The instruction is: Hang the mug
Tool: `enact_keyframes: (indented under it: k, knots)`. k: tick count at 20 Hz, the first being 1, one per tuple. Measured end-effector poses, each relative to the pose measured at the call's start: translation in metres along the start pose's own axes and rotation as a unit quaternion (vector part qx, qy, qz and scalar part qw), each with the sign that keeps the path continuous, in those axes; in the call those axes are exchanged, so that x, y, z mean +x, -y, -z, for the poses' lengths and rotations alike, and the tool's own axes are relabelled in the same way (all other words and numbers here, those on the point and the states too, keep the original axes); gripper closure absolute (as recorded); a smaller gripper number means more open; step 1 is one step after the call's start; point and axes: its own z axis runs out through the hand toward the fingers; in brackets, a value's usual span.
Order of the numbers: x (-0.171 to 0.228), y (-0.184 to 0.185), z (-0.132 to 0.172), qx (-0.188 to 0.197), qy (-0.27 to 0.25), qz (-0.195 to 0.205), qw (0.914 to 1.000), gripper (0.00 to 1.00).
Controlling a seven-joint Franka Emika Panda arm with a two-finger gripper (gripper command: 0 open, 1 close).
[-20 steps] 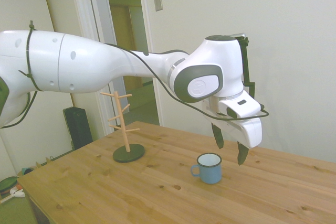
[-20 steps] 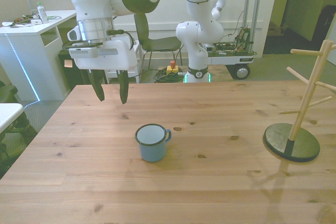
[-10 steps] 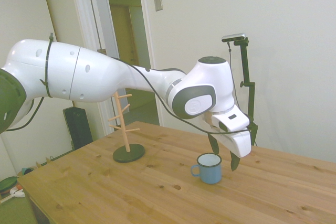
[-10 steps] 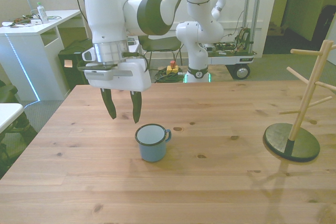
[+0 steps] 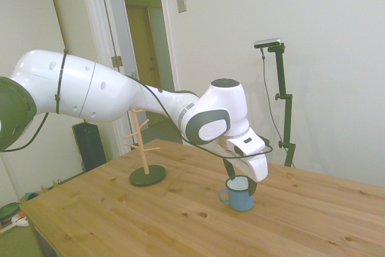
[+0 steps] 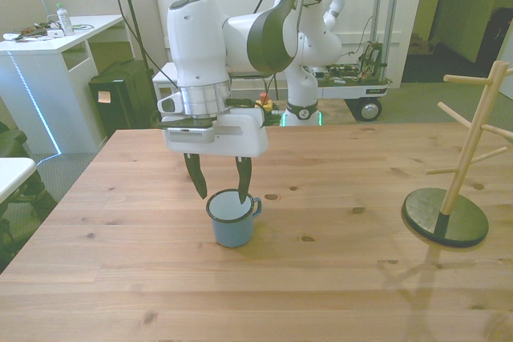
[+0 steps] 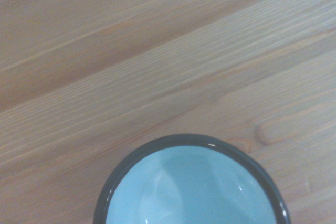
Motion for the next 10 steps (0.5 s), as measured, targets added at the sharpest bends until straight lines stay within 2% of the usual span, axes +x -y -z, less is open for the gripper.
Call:
enact_keyframes:
  k: [7,8,10]
  knots:
    - [-0.004,-0.005,-0.012,-0.007,0.003,-0.011,0.9999,0.00]
    - [-0.002,-0.007,-0.013,-0.009,0.004,-0.016,0.9998,1.00]
    - [0.002,-0.011,-0.015,-0.013,0.004,-0.024,0.9996,1.00]
